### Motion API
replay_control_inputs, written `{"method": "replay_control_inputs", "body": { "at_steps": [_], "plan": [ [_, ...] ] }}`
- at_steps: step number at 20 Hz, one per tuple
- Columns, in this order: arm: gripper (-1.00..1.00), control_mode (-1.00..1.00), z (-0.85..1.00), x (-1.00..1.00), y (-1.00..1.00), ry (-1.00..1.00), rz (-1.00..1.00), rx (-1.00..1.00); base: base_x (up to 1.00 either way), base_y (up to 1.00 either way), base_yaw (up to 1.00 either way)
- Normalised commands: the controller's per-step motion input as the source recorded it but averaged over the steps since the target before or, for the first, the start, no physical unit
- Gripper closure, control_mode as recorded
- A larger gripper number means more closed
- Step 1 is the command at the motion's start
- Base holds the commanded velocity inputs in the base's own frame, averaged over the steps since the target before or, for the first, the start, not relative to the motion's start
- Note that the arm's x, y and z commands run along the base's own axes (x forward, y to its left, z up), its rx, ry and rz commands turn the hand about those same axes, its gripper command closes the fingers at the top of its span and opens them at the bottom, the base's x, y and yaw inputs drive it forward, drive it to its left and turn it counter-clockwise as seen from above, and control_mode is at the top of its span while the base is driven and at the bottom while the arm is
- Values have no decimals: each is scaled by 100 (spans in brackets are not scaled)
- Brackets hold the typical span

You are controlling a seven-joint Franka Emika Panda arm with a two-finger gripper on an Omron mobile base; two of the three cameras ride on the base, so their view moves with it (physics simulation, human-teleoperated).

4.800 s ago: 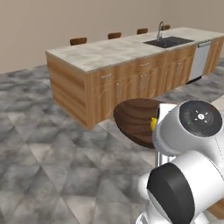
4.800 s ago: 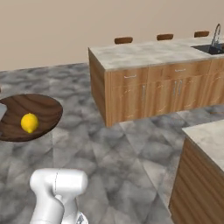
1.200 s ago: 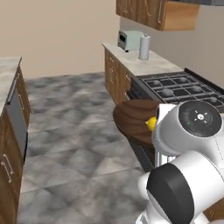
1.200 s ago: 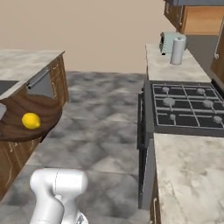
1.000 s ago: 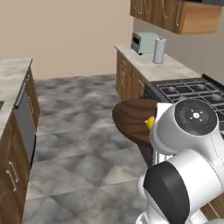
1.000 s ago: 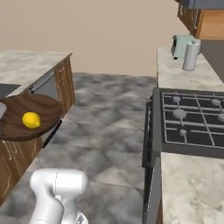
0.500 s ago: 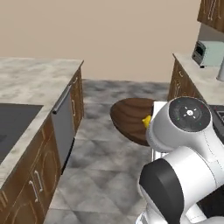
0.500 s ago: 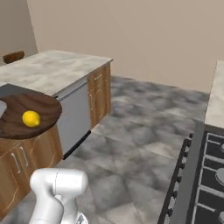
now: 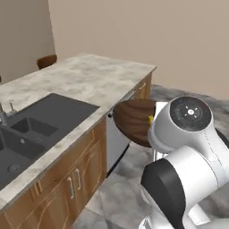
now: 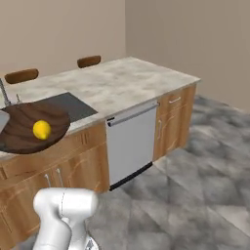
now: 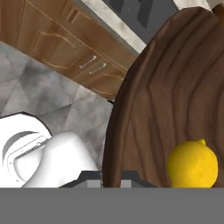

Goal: Pick the lemon from the cabinet and place it in the bowl. Then pick the bowl and place it in the sink. Then turn on the sink facuet.

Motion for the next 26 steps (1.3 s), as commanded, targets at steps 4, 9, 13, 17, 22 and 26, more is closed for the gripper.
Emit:
{"method": "replay_control_inputs", "body": {
  "at_steps": [4,9,13,17,22,26],
  "plan": [
    [100,100,0,0,0,0,0,0,72,17,71],
    [100,100,0,0,0,0,0,0,98,0,60],
    [100,100,0,0,0,0,0,0,67,0,56],
    [100,100,0,0,0,0,0,0,8,0,48],
    [100,100,0,0,0,0,0,0,22,0,35],
    [100,100,0,0,0,0,0,0,63,0,19]
  ]
}}
